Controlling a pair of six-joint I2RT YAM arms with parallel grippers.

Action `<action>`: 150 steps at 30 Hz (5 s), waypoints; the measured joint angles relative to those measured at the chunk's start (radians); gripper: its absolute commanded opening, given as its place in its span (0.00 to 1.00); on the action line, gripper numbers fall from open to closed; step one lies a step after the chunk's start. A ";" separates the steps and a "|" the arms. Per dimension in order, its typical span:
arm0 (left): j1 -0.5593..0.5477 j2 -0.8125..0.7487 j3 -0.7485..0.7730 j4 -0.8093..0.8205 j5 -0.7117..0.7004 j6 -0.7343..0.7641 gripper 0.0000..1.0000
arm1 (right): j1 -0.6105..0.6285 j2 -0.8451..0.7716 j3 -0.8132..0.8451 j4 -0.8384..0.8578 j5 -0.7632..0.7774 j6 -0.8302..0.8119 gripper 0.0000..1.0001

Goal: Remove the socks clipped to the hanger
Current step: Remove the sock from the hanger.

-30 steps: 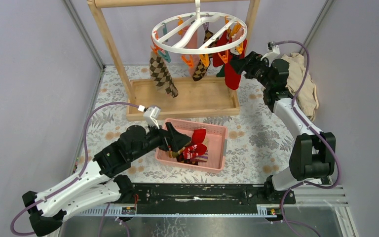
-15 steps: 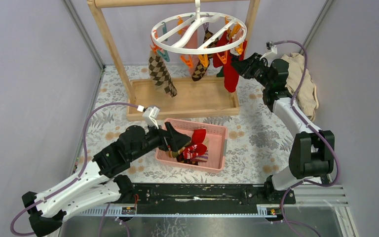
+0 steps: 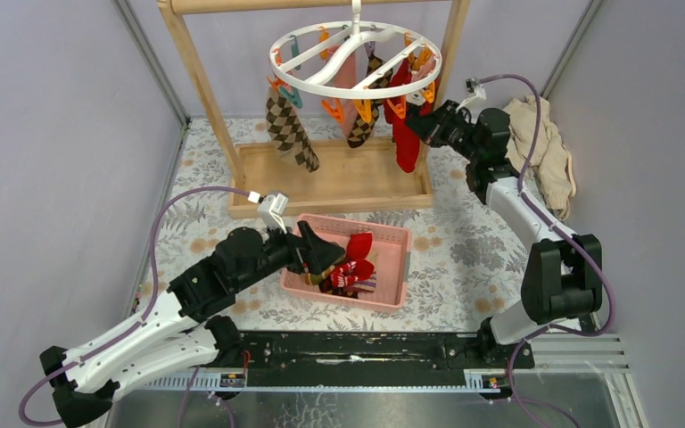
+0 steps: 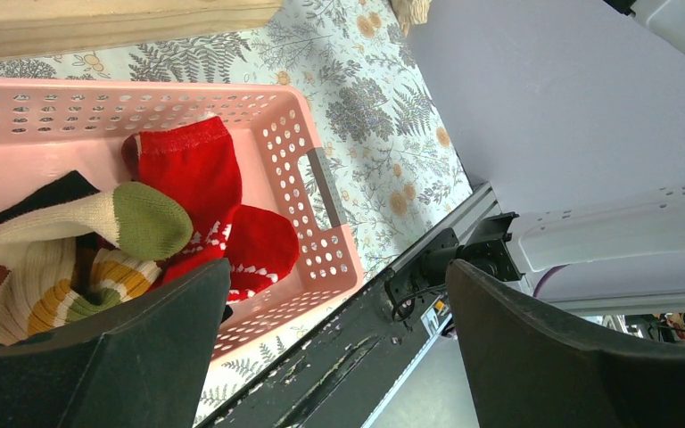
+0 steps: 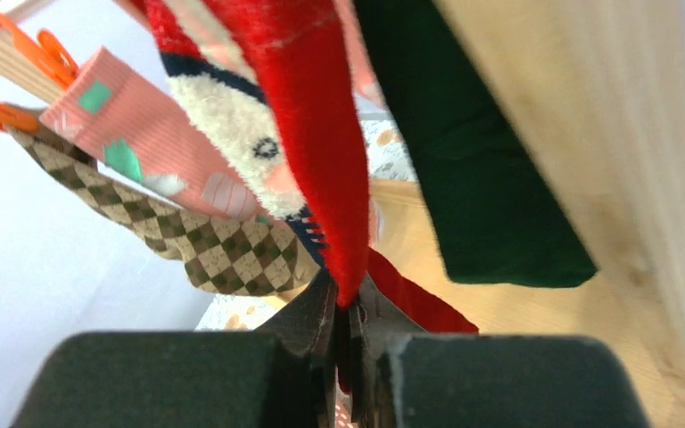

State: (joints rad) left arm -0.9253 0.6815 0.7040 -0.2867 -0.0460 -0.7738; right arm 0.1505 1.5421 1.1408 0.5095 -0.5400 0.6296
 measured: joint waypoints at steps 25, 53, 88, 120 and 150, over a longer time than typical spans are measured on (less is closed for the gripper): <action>0.000 -0.012 -0.013 0.003 0.006 -0.006 0.99 | 0.292 -0.061 -0.033 -0.139 0.061 -0.110 0.00; 0.000 -0.001 -0.030 0.015 0.018 -0.006 0.99 | 0.369 -0.176 -0.047 -0.286 0.104 -0.184 0.08; 0.000 0.209 0.043 0.232 -0.002 0.170 0.98 | 0.370 -0.246 -0.076 -0.311 -0.078 -0.085 0.06; 0.064 0.357 0.034 0.489 -0.052 0.387 0.60 | 0.370 -0.258 -0.026 -0.318 -0.265 0.077 0.06; 0.073 0.384 0.175 0.403 0.088 0.396 0.17 | 0.372 -0.415 -0.011 -0.617 0.087 -0.136 0.80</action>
State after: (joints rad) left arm -0.8520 1.0653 0.8795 0.1162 0.0418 -0.3779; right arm 0.5228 1.1275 1.1294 -0.1074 -0.4534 0.4934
